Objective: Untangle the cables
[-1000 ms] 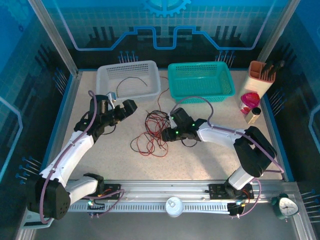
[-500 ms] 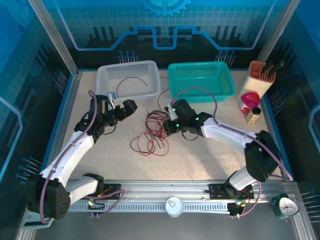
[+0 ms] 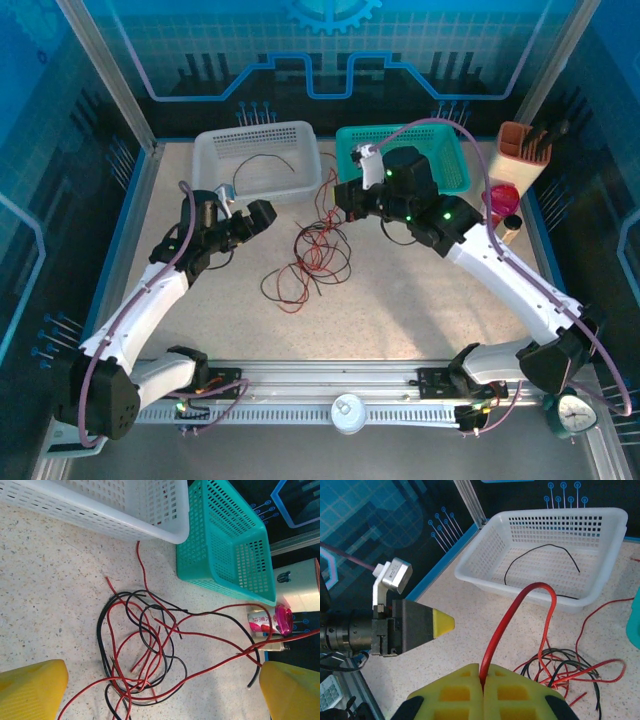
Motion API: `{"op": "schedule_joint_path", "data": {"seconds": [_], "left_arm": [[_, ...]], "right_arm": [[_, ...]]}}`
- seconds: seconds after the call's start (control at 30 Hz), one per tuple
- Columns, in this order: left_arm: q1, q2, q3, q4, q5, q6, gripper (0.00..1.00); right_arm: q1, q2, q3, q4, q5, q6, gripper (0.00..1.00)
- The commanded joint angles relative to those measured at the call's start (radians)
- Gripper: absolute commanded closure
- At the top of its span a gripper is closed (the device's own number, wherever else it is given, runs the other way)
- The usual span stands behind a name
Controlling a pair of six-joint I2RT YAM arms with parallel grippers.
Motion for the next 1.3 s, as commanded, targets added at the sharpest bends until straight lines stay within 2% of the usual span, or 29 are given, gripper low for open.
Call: {"op": "schedule_joint_path", "data": {"seconds": [0.0,0.43,0.57,0.67,0.87,1.1,1.27], "left_arm": [[-0.010,-0.015,0.029,0.023,0.029,0.022,0.01],[-0.084,-0.002,0.125,0.046,0.073,0.059,0.01],[-0.120,0.011,0.176,0.041,0.069,0.080,0.01],[-0.137,0.022,0.208,0.045,0.066,0.092,0.01],[-0.168,0.059,0.280,0.063,0.071,0.115,0.04],[-0.227,0.136,0.387,0.023,0.043,0.203,0.12],[-0.257,0.170,0.415,0.029,0.020,0.229,0.12]], "right_arm": [[-0.014,-0.022,0.064,-0.037,-0.025,-0.024,1.00],[-0.051,-0.047,0.190,-0.029,-0.114,-0.022,1.00],[-0.071,-0.110,0.134,0.096,-0.183,-0.100,1.00],[-0.104,-0.148,0.109,0.160,-0.220,-0.096,1.00],[-0.135,-0.129,0.134,0.126,-0.263,-0.066,1.00],[-0.140,-0.094,0.159,0.060,-0.334,-0.064,1.00],[-0.145,-0.074,0.160,0.002,-0.377,-0.083,1.00]]}}
